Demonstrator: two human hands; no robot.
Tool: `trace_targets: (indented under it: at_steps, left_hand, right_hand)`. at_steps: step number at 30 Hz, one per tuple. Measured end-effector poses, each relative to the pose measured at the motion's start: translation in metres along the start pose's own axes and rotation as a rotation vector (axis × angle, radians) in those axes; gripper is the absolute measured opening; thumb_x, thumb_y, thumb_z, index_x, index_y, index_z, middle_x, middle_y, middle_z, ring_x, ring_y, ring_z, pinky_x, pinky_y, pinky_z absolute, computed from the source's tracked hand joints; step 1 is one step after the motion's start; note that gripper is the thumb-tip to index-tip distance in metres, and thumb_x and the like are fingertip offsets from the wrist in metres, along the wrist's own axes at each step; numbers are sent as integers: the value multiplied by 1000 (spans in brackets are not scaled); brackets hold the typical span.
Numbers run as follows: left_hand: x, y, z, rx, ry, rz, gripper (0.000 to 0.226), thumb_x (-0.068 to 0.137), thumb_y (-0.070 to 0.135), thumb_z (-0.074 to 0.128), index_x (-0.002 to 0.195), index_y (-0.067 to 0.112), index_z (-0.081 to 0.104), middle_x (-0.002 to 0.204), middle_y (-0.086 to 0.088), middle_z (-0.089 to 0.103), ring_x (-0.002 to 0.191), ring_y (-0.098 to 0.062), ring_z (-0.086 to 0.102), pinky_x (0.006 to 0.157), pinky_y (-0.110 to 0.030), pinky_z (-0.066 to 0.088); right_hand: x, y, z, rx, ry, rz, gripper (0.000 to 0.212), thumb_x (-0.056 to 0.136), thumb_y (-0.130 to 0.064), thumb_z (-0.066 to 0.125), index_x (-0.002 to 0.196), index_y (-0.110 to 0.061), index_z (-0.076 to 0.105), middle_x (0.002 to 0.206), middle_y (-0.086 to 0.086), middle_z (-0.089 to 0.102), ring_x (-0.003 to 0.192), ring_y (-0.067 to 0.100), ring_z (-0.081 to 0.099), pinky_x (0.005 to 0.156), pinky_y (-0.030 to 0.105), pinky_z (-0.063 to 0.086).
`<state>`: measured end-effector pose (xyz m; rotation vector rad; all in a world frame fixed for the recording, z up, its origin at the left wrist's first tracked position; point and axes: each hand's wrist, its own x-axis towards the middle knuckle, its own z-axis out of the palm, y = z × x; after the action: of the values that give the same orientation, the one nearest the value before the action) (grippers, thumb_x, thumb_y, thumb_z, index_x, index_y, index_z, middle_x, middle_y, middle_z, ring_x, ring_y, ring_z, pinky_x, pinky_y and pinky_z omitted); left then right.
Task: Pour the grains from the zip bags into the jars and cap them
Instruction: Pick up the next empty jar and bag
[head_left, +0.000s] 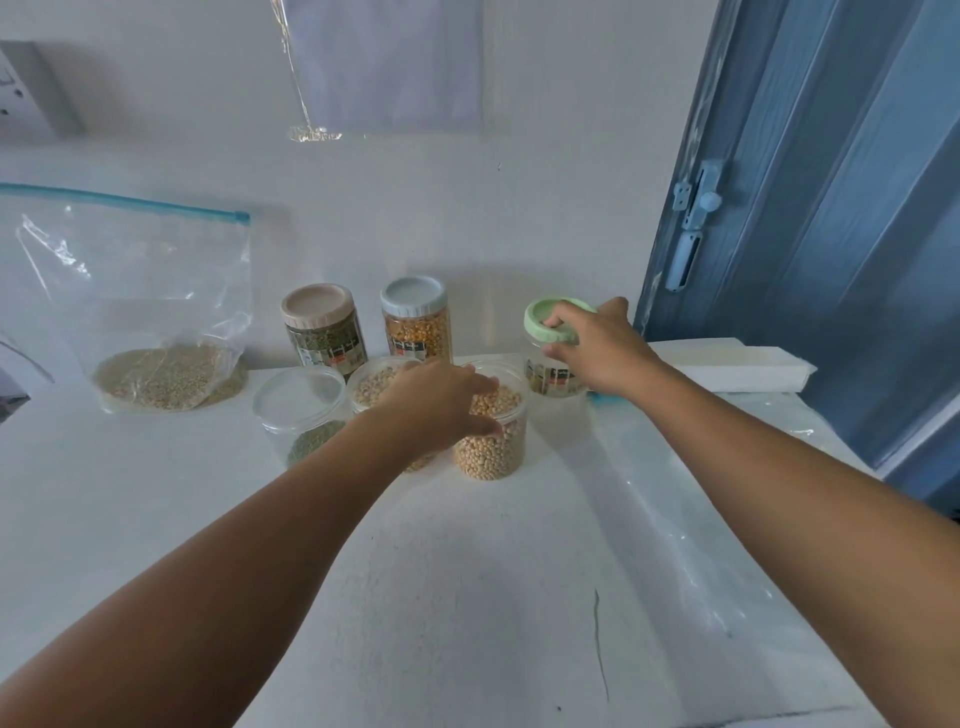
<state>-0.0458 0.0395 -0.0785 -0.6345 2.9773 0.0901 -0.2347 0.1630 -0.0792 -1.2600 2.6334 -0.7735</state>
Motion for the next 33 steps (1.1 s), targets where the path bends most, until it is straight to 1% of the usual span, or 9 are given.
trace_targets:
  at_steps: [9,12,14,17,20,22,25,29,33]
  left_hand:
    - [-1,-3,3,29,32,68,69,93,65,62,153,34,47,153,0,56,137,-27,54,119,-55,36]
    - [-1,-4,5,52,43,71,69,95,67,58,155,35,45,154,-1,54,140,-30,50,120,-55,32]
    - [-3,-5,8,42,37,70,74,95,68,57,159,36,36,160,-3,46,149,-34,37,123,-58,21]
    - [-20,-8,19,-115,47,86,103,87,67,69,166,36,9,173,-8,16,158,-38,7,124,-61,-1]
    - [-55,-20,32,-281,107,145,121,76,65,80,165,39,1,172,2,5,156,-32,-1,124,-61,4]
    - [-80,-36,39,-429,119,139,125,67,70,84,162,44,7,168,10,12,155,-26,4,123,-61,15]
    - [-112,-62,47,-653,174,74,120,57,73,90,154,47,25,156,14,38,146,-15,33,118,-49,38]
    - [-147,-82,53,-966,237,-34,104,60,36,101,145,39,41,129,26,60,121,1,59,95,-19,52]
    - [-179,-117,59,-1048,461,-256,91,65,19,99,140,33,49,122,18,65,112,-6,65,86,-22,57]
  right_hand:
    - [-82,-5,-3,31,55,78,15,102,-38,63,116,-36,57,128,6,31,112,31,50,99,39,48]
    - [-106,-12,0,53,58,96,17,102,-37,63,118,-38,58,127,4,31,113,28,49,91,31,44]
    - [-121,-18,2,65,56,96,19,102,-38,63,121,-38,58,126,3,31,111,25,50,87,27,41]
    - [-142,-28,3,77,21,68,20,101,-38,64,120,-39,60,124,1,32,107,21,51,76,18,39]
    - [-157,-44,6,97,-43,-5,19,100,-39,66,118,-40,61,125,0,33,107,19,52,73,9,38]
    - [-164,-59,13,107,-90,-79,21,99,-41,67,119,-40,62,128,-2,32,112,19,51,80,11,37]
    - [-164,-87,33,153,-143,-223,24,97,-39,69,120,-37,63,131,-5,31,126,18,44,97,19,34]
    - [-148,-133,65,209,-207,-355,29,97,-39,70,125,-36,66,132,-3,31,125,18,45,95,17,27]
    - [-132,-188,97,260,-306,-456,32,96,-39,71,128,-36,67,142,2,36,130,21,48,102,18,27]
